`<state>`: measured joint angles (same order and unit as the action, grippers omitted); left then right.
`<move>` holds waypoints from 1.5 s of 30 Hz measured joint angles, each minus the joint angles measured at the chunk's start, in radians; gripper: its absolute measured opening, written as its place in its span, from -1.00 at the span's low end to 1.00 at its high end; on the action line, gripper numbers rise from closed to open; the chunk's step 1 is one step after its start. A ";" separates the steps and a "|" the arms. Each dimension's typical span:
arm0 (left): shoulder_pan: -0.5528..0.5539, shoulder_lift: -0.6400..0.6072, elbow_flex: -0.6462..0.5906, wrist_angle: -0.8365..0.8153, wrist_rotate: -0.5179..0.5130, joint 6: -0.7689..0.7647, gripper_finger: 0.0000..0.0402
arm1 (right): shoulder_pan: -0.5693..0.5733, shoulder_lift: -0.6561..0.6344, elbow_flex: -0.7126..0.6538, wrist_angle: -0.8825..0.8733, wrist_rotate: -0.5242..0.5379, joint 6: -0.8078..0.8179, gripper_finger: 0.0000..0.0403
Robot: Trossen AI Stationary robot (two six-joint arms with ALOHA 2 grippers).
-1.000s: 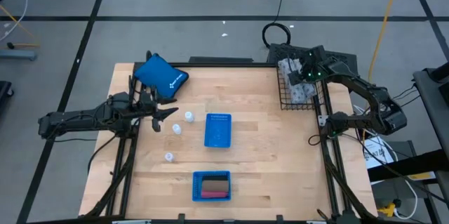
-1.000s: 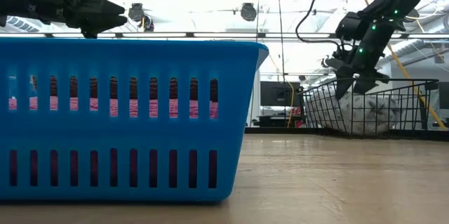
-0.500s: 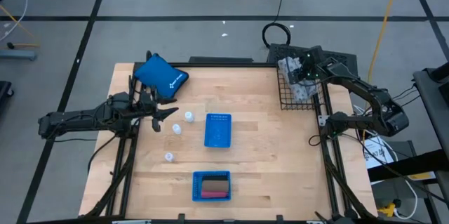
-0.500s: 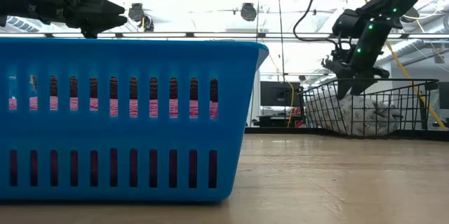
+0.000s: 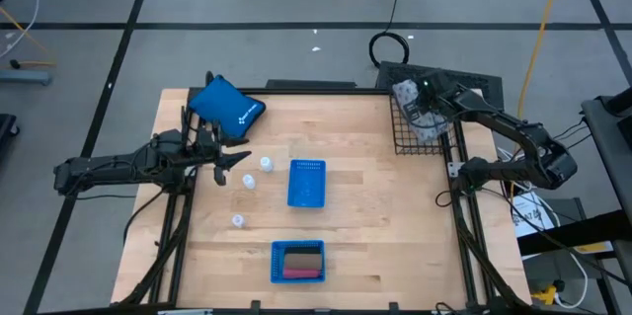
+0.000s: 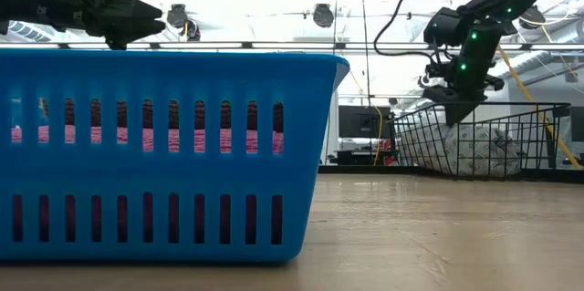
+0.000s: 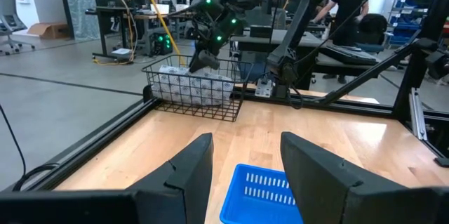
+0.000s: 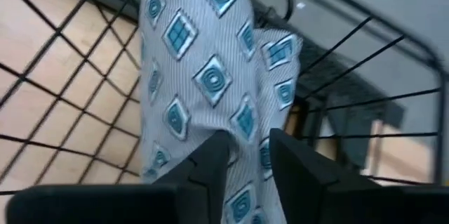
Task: Pick & place medical supplies in basket/bin
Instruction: Put the blue patient gown into the black wire basket
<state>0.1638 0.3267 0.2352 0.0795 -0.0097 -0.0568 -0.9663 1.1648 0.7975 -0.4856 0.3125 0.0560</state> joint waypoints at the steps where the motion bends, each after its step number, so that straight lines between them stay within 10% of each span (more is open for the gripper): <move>1: 0.000 0.000 0.000 0.000 0.000 0.000 -0.12 | 0.005 -0.005 0.000 0.003 0.016 -0.009 -0.52; 17: 0.000 0.000 0.000 0.000 0.000 0.000 -0.12 | 0.034 -0.104 0.000 0.073 0.085 -0.101 -0.95; 24: 0.000 0.000 0.000 0.000 0.000 0.000 -0.12 | 0.101 -0.226 0.000 0.168 -0.193 -0.154 -0.97; 30: 0.000 0.000 0.000 0.000 0.000 0.000 -0.12 | 0.158 -0.233 0.000 0.130 -0.215 -0.116 -0.94; 45: 0.000 0.000 0.000 0.000 0.000 0.000 -0.12 | 0.298 -0.123 0.000 0.074 -0.396 -0.163 0.60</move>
<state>0.1639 0.3268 0.2356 0.0795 -0.0097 -0.0570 -0.6680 1.0416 0.7979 -0.4117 -0.0835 -0.1068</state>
